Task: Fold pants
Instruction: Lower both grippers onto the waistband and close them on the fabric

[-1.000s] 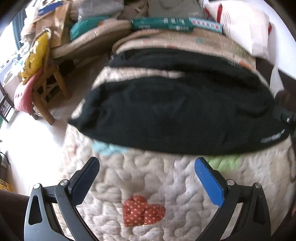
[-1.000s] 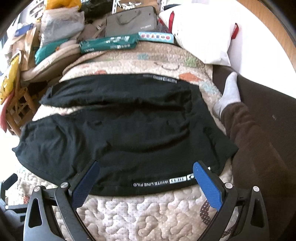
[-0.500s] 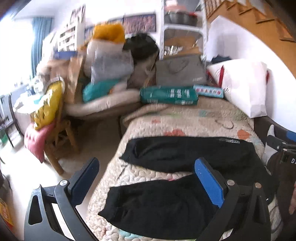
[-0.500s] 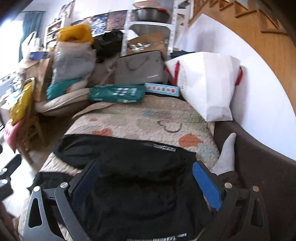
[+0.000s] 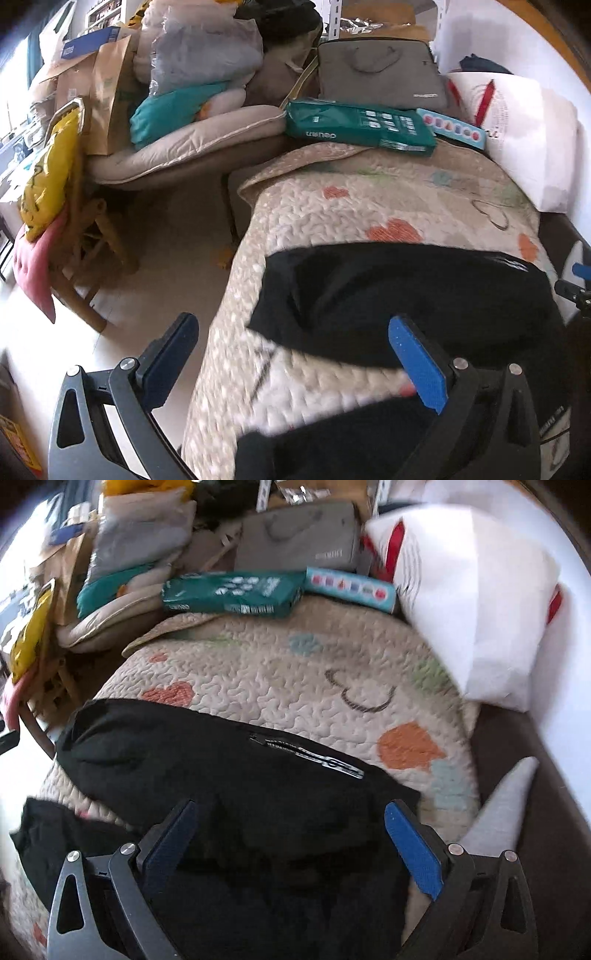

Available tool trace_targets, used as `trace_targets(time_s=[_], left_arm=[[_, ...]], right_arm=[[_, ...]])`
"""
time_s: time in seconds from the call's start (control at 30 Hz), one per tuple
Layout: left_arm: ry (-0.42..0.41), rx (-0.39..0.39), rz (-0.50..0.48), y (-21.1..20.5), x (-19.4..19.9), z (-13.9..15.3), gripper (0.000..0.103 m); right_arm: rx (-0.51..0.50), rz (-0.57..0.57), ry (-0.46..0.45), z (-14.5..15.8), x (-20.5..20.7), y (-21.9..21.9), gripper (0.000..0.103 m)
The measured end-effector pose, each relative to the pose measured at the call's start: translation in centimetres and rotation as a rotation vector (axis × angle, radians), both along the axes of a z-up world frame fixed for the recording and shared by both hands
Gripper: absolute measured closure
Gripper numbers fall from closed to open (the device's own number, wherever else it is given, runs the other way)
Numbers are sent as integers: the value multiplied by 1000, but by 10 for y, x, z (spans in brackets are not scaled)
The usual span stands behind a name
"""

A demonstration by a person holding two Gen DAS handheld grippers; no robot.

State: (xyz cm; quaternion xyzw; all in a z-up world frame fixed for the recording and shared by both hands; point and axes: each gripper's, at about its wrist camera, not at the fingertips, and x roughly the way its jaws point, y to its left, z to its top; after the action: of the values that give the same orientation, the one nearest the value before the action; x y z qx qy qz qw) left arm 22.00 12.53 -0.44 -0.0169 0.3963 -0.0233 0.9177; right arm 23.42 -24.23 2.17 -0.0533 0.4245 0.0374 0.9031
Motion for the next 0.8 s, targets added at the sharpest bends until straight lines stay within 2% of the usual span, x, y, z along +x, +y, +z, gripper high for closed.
trace_targets(time_s=[0.1, 0.23, 0.37, 0.5, 0.7, 0.8], left_arm=[[15, 10, -63, -5, 35, -12, 0], [70, 34, -154, -13, 83, -33, 0], [123, -4, -171, -11, 129, -54, 0], [170, -25, -174, -10, 158, -74, 0], [227, 3, -251, -19, 170, -93, 0], [266, -6, -310, -25, 168, -101, 3]], right_arm=[[43, 30, 63, -16, 38, -1, 1], [3, 107, 121, -31, 85, 6, 1], [-20, 177, 160, -43, 120, 14, 1], [-23, 203, 190, -58, 144, 19, 1], [78, 230, 289, -85, 169, 10, 3], [120, 234, 286, -88, 171, 9, 1]])
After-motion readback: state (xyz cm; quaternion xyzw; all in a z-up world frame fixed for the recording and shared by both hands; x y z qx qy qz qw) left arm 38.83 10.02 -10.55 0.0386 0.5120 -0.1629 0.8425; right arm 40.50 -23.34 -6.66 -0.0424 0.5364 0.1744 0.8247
